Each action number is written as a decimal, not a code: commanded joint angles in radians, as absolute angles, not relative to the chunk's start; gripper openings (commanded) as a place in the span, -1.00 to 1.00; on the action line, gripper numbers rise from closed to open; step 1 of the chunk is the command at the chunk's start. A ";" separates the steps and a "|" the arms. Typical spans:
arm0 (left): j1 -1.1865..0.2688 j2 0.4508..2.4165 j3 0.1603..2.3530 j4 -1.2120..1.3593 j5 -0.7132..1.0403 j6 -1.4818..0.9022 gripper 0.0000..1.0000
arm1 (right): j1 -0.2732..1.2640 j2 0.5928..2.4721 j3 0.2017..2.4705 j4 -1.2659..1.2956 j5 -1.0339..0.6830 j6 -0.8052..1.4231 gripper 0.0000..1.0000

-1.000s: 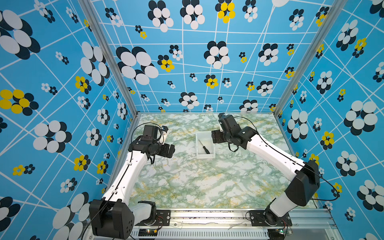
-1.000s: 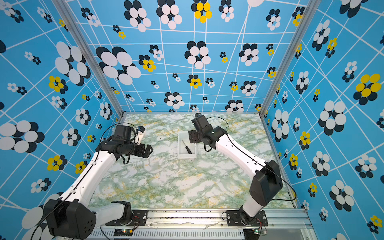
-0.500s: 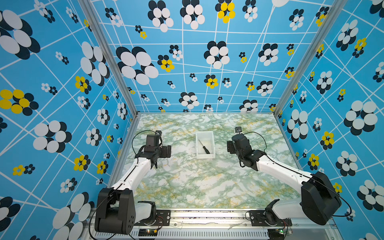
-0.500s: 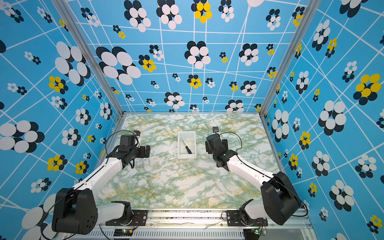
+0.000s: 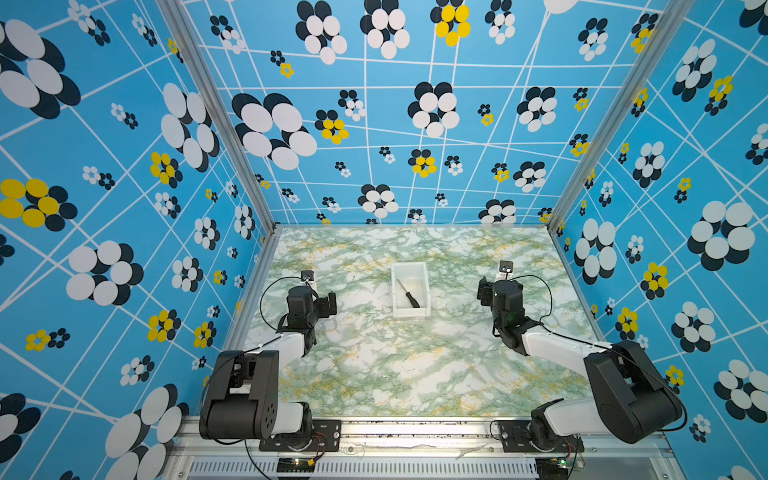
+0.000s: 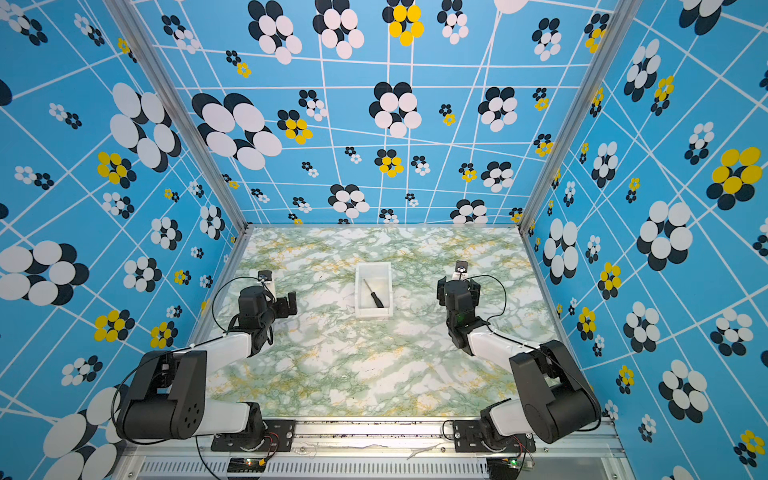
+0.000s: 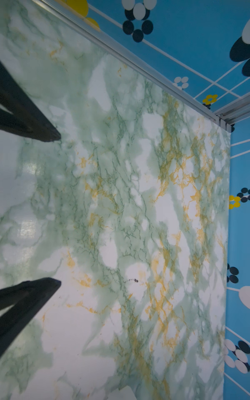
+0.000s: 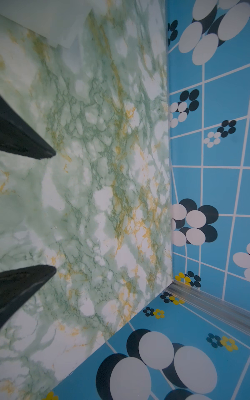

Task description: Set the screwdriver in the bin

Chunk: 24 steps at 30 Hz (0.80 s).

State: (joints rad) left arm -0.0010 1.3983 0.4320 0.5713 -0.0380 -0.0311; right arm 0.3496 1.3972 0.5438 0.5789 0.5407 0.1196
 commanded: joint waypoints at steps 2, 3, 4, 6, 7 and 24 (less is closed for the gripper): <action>0.006 1.443 0.373 0.846 -0.007 -0.033 0.99 | 0.288 1.352 0.522 0.647 0.483 0.101 0.59; 0.006 1.459 0.354 0.899 -0.004 -0.034 0.99 | 0.273 1.352 0.507 0.682 0.493 0.109 0.59; 0.006 1.475 0.335 0.947 0.001 -0.032 0.98 | 0.256 1.347 0.493 0.704 0.479 0.111 0.58; 0.006 1.521 0.294 1.061 0.010 -0.029 0.99 | 0.211 1.353 0.466 0.774 0.430 0.106 0.58; 0.006 1.541 0.279 1.107 0.014 -0.027 0.99 | 0.195 1.360 0.460 0.791 0.420 0.093 0.58; 0.011 1.557 0.273 1.133 -0.025 -0.049 0.98 | 0.050 1.380 0.242 1.016 0.307 0.056 0.60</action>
